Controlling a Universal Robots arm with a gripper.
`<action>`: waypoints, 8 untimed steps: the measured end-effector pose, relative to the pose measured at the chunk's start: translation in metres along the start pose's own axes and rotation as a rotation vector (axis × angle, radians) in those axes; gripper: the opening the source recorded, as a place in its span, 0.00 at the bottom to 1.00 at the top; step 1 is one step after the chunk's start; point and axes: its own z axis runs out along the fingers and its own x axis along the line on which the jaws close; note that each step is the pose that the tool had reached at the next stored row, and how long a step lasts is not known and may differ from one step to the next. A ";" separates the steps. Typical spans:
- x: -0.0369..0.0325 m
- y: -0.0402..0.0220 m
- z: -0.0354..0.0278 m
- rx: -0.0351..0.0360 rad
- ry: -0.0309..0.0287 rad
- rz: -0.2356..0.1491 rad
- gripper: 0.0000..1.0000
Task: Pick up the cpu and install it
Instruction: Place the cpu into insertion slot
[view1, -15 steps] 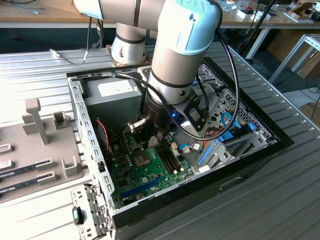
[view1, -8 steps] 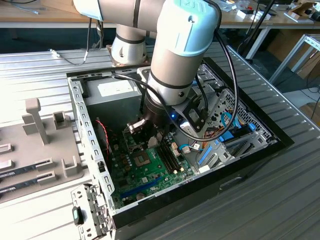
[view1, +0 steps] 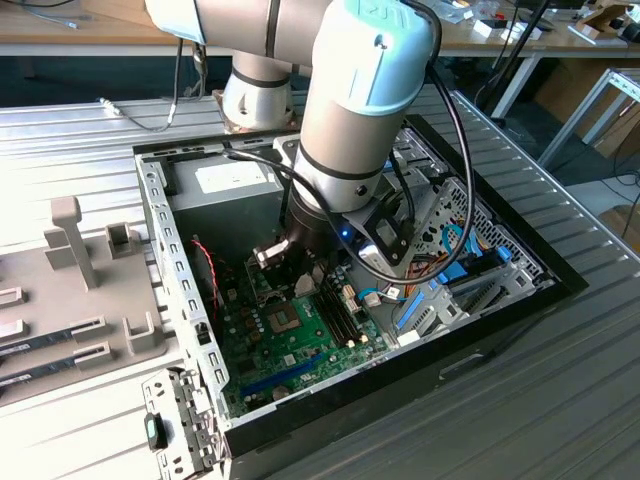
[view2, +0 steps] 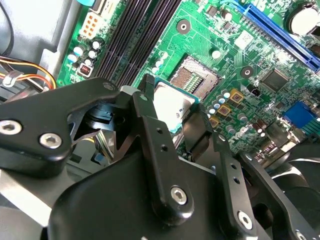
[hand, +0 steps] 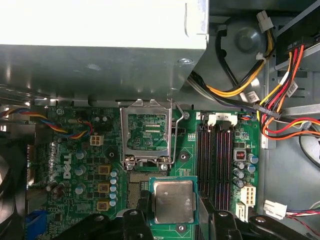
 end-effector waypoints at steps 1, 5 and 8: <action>0.0000 0.0000 0.0002 0.0000 0.0000 0.000 0.47; 0.0001 0.0000 0.0009 0.0001 0.0001 0.000 0.47; 0.0003 0.0000 0.0014 0.0000 0.0000 0.000 0.47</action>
